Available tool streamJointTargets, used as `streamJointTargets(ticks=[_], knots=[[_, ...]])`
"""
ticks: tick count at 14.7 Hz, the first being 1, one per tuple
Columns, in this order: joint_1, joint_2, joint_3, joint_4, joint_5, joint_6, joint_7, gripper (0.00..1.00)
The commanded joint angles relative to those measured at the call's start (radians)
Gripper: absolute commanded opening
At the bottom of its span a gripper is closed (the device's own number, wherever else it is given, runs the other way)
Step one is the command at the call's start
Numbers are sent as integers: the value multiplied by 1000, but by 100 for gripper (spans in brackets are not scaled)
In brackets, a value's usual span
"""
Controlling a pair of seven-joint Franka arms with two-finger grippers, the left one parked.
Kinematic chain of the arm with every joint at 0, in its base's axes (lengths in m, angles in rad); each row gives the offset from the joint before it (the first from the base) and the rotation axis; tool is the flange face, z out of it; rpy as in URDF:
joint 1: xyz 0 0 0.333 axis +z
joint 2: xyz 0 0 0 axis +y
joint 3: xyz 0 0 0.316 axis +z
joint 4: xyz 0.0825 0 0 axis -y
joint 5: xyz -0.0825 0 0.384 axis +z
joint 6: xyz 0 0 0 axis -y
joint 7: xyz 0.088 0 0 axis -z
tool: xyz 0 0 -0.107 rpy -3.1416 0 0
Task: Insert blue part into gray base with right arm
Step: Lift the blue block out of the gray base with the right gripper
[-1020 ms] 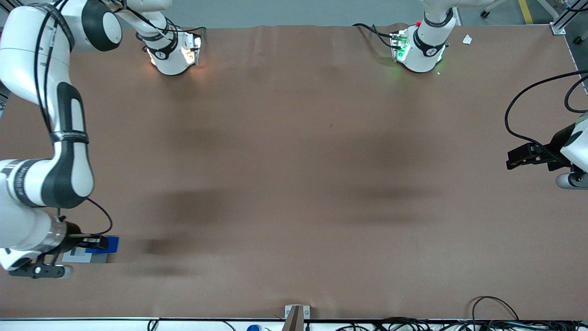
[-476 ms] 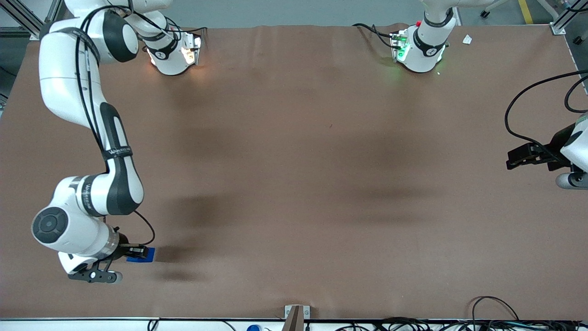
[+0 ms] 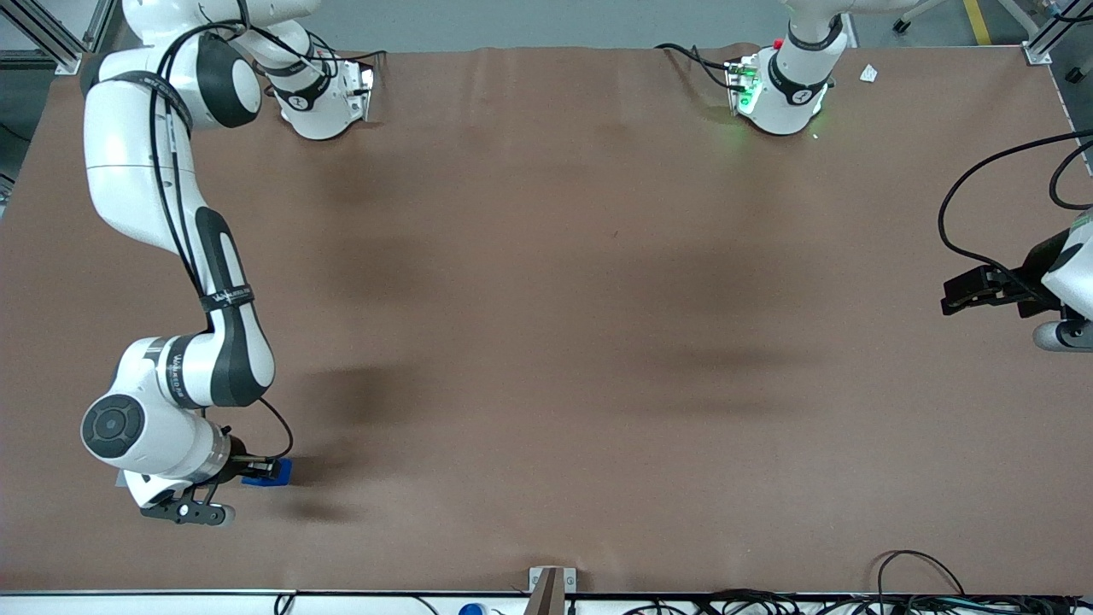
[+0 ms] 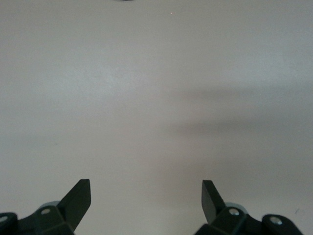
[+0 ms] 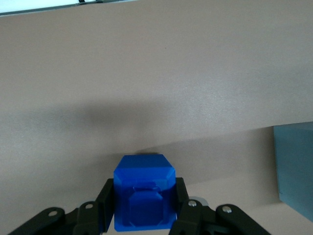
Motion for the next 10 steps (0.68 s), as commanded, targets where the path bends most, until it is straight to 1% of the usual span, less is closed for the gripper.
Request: streamJointTargets(ticks=[1,4,7,8,9,10], knots=[[1,-7,8,-17,-21,3,47,1],[4,-12,6,-89,-54,78,51,1],[3,-13,6,-101,-79,84,61,2],[4,-12,6,-101,-80,84,61,19],[4,-12,6,-101,-80,87,61,60],[1,-12,6,-101,-80,93,61,92]])
